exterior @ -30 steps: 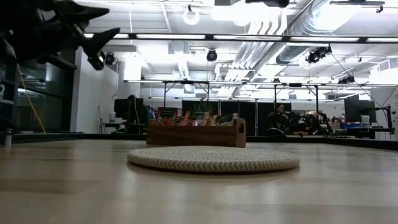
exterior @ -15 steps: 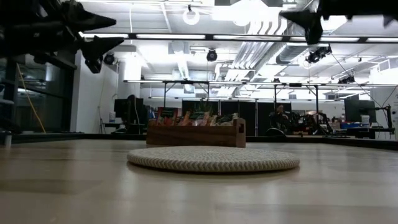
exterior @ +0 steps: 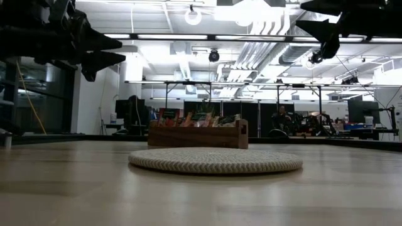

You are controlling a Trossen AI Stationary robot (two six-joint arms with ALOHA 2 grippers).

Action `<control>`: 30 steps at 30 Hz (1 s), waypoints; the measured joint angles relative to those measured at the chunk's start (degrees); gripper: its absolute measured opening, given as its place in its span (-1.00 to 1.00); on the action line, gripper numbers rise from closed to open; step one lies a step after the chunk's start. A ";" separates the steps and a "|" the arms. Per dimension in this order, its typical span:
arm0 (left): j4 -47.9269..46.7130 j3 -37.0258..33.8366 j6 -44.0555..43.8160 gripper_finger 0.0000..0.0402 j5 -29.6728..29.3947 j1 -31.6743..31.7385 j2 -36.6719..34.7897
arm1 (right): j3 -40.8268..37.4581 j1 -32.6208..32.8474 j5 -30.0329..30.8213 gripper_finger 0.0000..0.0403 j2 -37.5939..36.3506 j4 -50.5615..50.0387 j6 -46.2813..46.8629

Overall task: Pick & Place Tea
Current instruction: Return to Home Position

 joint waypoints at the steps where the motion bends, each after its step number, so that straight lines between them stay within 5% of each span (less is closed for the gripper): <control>1: -0.53 0.00 -0.12 -0.02 0.18 0.02 -0.24 | -0.62 0.00 0.06 -0.02 -0.90 0.20 0.06; 11: -1.95 -2.15 0.06 -0.02 -5.41 0.07 -6.18 | -5.60 -0.02 5.92 -0.02 -10.07 1.75 -1.29; 30: -9.64 -3.96 3.57 -0.02 -5.40 0.09 -24.76 | -8.13 -0.02 9.55 -0.02 -22.06 -7.82 -2.89</control>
